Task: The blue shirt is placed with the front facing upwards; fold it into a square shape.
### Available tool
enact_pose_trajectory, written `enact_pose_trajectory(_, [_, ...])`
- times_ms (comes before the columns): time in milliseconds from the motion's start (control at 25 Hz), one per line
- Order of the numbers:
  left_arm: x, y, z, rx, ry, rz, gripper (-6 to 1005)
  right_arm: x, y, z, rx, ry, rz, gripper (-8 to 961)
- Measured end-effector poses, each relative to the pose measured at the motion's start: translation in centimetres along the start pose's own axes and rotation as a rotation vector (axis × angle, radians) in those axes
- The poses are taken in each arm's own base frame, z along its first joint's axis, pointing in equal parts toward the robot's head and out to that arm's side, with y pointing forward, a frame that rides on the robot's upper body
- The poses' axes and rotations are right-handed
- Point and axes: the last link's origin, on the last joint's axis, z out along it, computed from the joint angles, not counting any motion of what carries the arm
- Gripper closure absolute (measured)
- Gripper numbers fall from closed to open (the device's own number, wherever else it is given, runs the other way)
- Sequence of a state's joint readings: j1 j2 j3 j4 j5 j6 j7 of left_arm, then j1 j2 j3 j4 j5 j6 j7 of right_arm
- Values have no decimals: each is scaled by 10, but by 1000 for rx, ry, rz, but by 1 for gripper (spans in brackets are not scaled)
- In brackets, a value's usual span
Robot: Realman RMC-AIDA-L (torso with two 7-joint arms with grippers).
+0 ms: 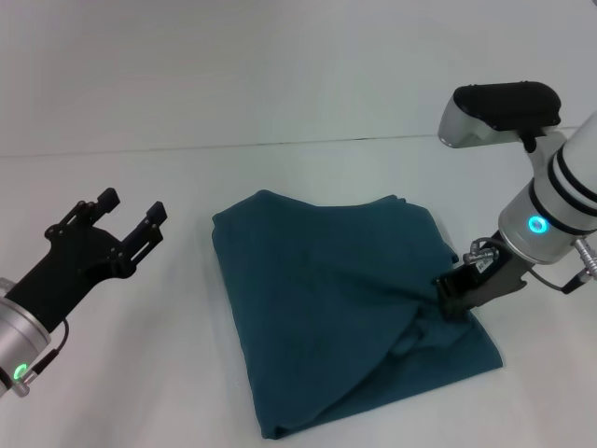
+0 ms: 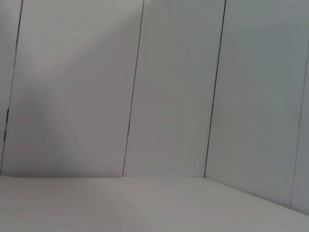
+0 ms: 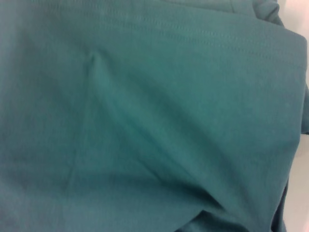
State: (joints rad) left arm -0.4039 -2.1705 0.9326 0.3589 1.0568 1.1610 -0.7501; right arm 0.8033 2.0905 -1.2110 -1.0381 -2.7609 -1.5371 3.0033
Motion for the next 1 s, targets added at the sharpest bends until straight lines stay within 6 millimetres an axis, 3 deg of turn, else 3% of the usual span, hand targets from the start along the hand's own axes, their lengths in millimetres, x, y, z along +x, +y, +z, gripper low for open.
enact_pose_trajectory(480, [0, 3, 3, -8, 2, -5, 278, 4, 7, -7, 21, -10, -49, 773])
enact_pose_trajectory(960, [-1, 6, 10, -18, -5, -12, 279, 4, -1, 1, 29, -16, -14, 316])
enact_pose_trajectory(1000, [-1, 6, 10, -18, -6, -12, 279, 3, -2, 2, 30, -16, -14, 316])
